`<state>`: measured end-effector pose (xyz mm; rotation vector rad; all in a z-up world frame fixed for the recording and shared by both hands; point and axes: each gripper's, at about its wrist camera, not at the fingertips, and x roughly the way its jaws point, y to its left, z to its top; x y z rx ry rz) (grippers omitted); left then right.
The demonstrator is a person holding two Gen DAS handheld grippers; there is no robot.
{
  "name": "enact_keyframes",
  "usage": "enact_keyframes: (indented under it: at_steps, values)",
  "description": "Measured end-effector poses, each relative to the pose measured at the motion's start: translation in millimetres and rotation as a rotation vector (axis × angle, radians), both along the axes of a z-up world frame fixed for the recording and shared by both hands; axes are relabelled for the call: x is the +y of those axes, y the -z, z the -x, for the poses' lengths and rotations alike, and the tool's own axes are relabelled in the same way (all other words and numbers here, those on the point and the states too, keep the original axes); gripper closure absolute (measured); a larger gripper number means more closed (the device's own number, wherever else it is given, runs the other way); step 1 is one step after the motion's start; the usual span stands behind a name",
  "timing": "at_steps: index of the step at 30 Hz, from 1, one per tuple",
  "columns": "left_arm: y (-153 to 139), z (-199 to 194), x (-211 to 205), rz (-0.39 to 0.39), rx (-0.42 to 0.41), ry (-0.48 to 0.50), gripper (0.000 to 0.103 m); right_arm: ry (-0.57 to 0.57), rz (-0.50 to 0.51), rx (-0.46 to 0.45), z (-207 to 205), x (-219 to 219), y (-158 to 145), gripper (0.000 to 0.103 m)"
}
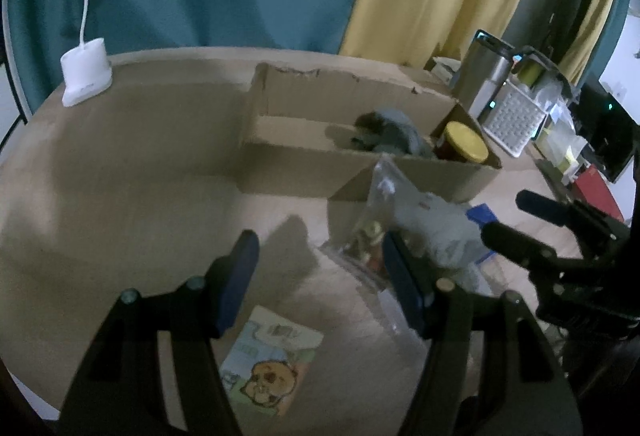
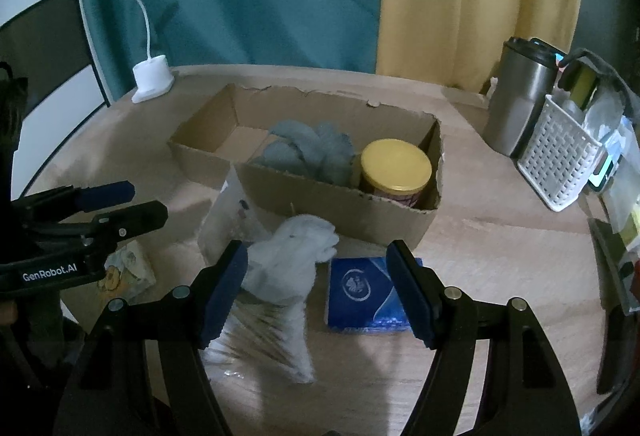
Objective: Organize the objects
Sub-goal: 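Withdraw both tools from the box back over the remaining items, then grasp cartoon-printed tissue pack with left tool while right tool grasps white glove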
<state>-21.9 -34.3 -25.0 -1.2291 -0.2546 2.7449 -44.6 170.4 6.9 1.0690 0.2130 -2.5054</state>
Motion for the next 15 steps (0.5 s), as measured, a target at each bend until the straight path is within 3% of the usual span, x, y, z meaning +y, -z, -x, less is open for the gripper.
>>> enact_keyframes:
  at_steps: [15]
  values:
    - [22, -15, -10, 0.025, -0.057, -0.008, 0.036, -0.013, -0.004, -0.017, -10, -8, 12, 0.028]
